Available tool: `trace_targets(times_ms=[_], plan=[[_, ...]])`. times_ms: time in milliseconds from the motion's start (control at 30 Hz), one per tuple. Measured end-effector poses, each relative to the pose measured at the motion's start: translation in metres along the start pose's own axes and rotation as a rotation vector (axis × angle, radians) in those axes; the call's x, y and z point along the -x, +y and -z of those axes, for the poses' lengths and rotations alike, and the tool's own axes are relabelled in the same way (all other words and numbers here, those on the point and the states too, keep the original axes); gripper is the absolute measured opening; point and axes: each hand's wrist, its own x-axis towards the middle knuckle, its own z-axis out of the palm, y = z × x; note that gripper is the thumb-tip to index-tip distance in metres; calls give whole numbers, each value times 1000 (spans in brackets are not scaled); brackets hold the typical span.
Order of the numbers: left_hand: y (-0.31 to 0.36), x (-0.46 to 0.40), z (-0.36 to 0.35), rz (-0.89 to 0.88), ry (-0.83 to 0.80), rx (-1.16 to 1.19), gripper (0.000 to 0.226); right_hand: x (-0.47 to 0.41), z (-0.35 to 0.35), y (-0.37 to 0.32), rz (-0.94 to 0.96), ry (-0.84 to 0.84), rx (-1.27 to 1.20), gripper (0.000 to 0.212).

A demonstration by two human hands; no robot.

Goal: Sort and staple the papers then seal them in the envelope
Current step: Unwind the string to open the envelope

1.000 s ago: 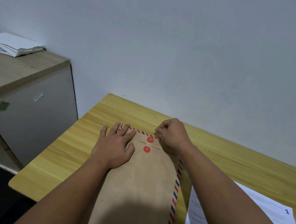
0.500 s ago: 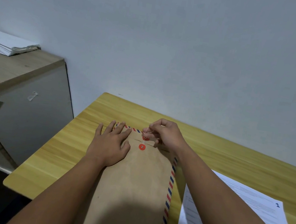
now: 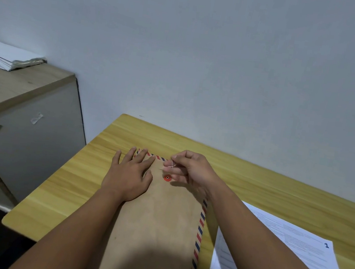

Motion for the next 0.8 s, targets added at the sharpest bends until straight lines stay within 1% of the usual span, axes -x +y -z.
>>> trace_targets(times_ms=[67,100,200,267,300,367,533,633,700,800], plan=[[-1,0,0,7,-7,8,60,0,7,0,47,57,141,9],[-1,-1,-1,7,-7,11,60,-1,10,1,84,74,278,11],[-2,-1,-2,3,5,16,60,-3,15,4,181,63,818,7],[-2,-1,-2,4,0,19,60,-5,16,6,204,41,1118,17],[-2,-1,-2,4,-4,17,61,-5,15,6,218,40,1219,17],[-2,-1,-2,4,-6,17,61,-5,13,4,241,15,1308,8],[-2,-1,-2,7,1,24,60,-9,5,-1,208,-108,1328,11],[-2,-1,-1,1,-3,7,60,-14,-3,4,219,-121,1146,11],[-2,0,-1,-2,-2,9,59,-18,-10,8,258,-25,955,17],[-1,0,0,-1,6,21,59,-24,-13,8,297,216,704,21]])
